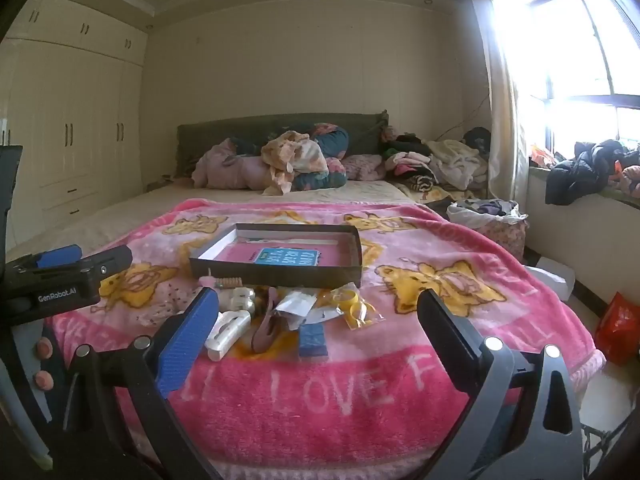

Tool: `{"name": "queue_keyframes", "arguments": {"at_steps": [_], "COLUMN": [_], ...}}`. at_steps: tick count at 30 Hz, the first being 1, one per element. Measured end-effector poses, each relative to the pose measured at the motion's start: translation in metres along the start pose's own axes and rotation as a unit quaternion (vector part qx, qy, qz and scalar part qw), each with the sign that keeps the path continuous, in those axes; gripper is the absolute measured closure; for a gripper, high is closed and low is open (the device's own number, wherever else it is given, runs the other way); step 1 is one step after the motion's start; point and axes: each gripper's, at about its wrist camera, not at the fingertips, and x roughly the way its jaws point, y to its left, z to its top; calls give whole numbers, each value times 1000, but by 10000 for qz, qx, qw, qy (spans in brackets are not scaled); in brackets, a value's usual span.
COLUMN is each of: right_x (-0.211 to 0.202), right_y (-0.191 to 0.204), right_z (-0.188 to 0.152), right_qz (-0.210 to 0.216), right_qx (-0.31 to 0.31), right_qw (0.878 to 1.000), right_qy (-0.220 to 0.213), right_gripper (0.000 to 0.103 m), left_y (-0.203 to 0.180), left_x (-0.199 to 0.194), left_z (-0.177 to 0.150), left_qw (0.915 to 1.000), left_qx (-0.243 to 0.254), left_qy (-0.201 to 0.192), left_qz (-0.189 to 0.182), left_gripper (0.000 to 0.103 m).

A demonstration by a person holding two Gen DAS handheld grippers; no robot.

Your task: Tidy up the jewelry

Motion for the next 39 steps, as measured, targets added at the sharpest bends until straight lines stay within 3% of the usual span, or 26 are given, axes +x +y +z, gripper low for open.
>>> {"name": "queue_keyframes", "arguments": {"at_steps": [39], "right_x": [0], "right_y": [-1], "right_z": [-1], "right_qz": [30], "right_qx": [44], "right_qw": [10000], "right_qy": [44], "right_gripper": [6], "left_y": [-5], "left_x": [0], "left_z": [2], "left_qw": [10000], "left_qx": [52], "left_qy": [-78], "left_qz": [9], "left_gripper": [10]}}
